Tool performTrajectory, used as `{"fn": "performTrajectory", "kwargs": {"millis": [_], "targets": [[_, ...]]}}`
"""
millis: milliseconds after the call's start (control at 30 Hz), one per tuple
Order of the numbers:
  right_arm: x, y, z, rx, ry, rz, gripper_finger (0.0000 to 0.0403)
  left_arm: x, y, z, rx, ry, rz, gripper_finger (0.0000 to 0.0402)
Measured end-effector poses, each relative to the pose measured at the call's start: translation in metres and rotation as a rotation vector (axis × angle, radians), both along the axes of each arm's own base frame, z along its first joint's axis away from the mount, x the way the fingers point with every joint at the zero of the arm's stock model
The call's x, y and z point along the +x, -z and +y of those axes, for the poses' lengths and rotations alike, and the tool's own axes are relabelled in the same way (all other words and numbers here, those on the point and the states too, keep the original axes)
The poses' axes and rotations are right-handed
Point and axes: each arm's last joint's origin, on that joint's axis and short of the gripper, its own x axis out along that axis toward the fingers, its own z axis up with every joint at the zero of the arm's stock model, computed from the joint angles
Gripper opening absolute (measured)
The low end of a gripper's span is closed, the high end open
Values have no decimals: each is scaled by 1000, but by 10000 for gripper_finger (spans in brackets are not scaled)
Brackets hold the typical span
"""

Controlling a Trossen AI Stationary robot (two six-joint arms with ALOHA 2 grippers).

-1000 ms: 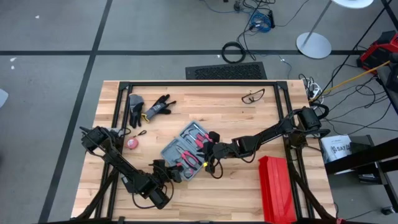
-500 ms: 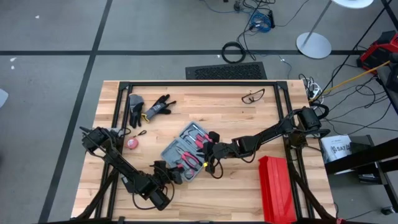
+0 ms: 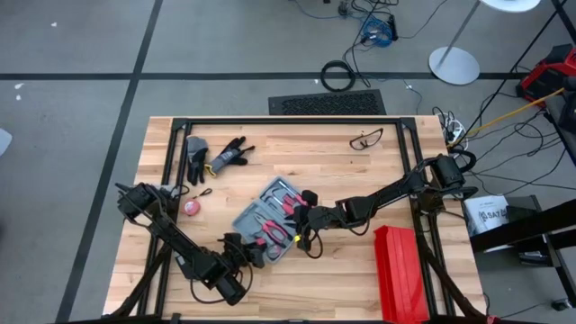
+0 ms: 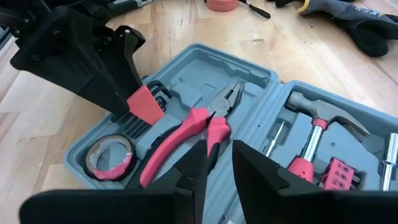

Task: Prefit tool cases
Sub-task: Put the red allen wrench into the gray prefit tools case

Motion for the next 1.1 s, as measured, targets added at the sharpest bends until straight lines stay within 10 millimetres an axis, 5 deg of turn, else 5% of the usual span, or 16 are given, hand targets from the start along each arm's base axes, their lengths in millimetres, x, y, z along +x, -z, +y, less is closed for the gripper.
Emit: {"fn": "performTrajectory", "kwargs": {"millis": [1100], "targets": [[0,0,0,0,0,-1,70,-15,-41,12,-213,27,185,188]]}}
